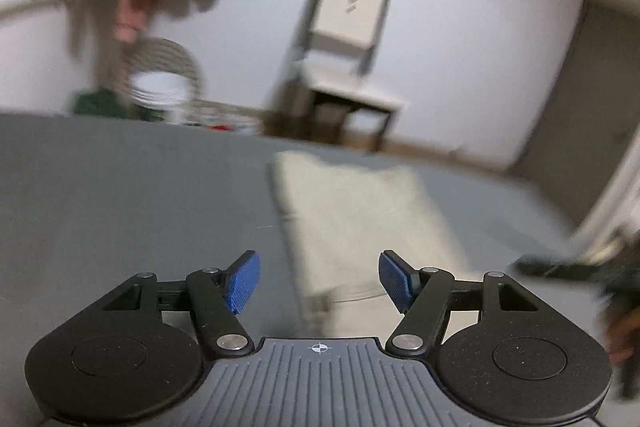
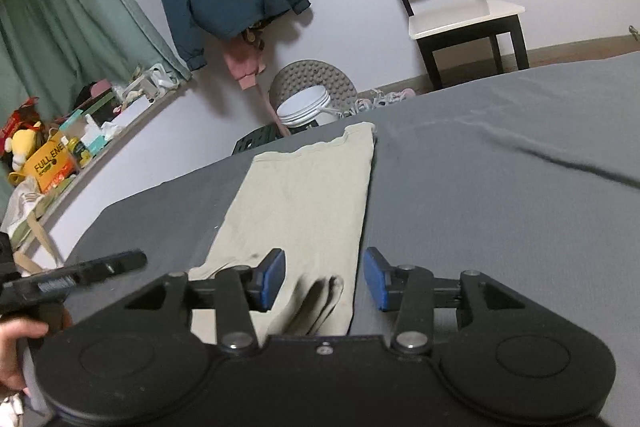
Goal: Fold clothes
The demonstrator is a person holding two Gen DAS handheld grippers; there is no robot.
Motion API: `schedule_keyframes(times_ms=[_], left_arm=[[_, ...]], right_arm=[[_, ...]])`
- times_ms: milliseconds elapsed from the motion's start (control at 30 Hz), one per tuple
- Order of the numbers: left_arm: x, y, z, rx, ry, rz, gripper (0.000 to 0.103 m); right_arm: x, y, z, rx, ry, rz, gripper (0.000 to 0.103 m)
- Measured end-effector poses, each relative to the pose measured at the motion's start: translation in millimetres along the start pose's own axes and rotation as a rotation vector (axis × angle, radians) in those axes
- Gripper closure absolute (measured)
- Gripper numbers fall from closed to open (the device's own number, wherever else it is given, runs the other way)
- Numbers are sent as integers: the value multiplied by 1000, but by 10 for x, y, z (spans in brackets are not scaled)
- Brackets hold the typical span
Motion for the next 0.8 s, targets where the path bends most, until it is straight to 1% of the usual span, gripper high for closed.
schedule_keyframes(times_ms=[33,200,267,300,367,433,467,500,567,600,700,767,800], left_arm=[[-18,-48,18,-25,9,13,36],[-106,-284,107,-149,52,76,37],[-140,-378,143,-198,69,102,52],[-158,-425,161,-223,78,114,63],[-218,-459,199,-220,104,106,72],[-279,-492,237,-217,130,98,95],[-310,-509,256,-215,143,93,99],[-301,-521,262,-208,144,84,103],[-261,-468,244,-181,129,57,103],[-245,-411,226,-150,119,39,103],[-128,-106,89,-75,80,-47,103],[-23,206,-81,-50,59,-145,103],[9,353,-153,-56,56,-199,103]], right_arm=[[64,22,-3,-11,-2,-7,57],[373,110,24,-130,-70,-79,51],[428,144,58,-152,-77,-104,50],[427,158,80,-154,-73,-113,50],[375,154,105,-149,-51,-111,50],[333,110,107,-155,-40,-104,50],[320,84,105,-164,-38,-101,50],[305,58,100,-171,-37,-100,50],[291,34,92,-170,-34,-98,50],[288,28,90,-168,-32,-97,50],[291,27,107,-171,-22,-97,50],[294,38,124,-168,-16,-99,50],[299,51,124,-166,-15,-103,50]])
Point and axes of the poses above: each gripper's, at about its wrist camera, not at the fingertips, and x roughly against the way its jaws point, y to its left, z to its underside, the point moved 2 cm from there along -x, roughly the way its jaws point, and after that the axes turned 10 degrees about -z, right-handed, at the moved point
